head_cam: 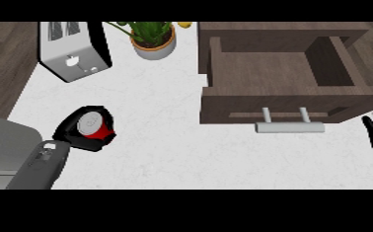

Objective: Pick up the can, place it into the drawer and close the drawer

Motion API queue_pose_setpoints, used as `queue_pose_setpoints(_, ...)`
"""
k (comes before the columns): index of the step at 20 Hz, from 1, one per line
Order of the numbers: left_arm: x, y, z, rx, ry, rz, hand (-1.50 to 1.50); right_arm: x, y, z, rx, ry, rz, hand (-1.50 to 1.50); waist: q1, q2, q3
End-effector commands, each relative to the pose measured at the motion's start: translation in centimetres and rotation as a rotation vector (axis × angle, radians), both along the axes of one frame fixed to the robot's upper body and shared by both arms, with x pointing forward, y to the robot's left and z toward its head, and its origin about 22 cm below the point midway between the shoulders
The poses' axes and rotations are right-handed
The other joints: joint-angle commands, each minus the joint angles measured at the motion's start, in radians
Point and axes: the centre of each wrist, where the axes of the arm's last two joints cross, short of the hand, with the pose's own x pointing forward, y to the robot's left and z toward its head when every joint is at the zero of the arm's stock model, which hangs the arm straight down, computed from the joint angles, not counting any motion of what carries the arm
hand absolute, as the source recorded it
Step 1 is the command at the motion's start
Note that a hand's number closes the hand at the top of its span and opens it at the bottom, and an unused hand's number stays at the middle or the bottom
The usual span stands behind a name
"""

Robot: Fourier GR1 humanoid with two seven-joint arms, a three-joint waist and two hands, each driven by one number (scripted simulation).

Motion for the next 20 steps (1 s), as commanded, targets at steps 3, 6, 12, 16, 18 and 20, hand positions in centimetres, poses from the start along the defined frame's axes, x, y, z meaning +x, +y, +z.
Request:
queue_pose_setpoints(3,0.3,-0.9,1.0,-0.154,-0.069,0.001,1.50,-1.5,1.4,1.4,-0.008,0.019,-0.011,-1.50,0.007,-0.004,0.000)
queue_pose_setpoints(6,-0.6,-1.1,-0.5,-0.155,-0.061,0.399,1.50,-1.2,-0.1,-0.3,-0.003,0.008,-0.026,-1.50,0.017,-0.005,0.002)
queue_pose_setpoints(12,1.7,-6.3,1.9,-0.184,-0.137,0.638,1.50,-2.2,-0.8,-0.2,0.017,-0.006,-0.024,-1.50,0.013,-0.009,0.003)
queue_pose_setpoints(16,2.1,-8.7,6.2,-0.160,-0.162,0.592,1.50,-1.2,0.3,0.0,-0.007,0.006,-0.012,-1.50,0.014,-0.006,0.002)
queue_pose_setpoints(18,2.7,-10.9,7.4,-0.161,-0.168,0.552,1.50,-0.2,-0.9,-0.2,0.007,-0.025,-0.037,-1.50,0.007,-0.003,0.001)
queue_pose_setpoints(20,2.6,-12.4,9.7,-0.140,-0.205,0.562,1.50,-1.3,0.4,0.6,0.016,-0.009,-0.027,-1.50,0.007,-0.004,0.001)
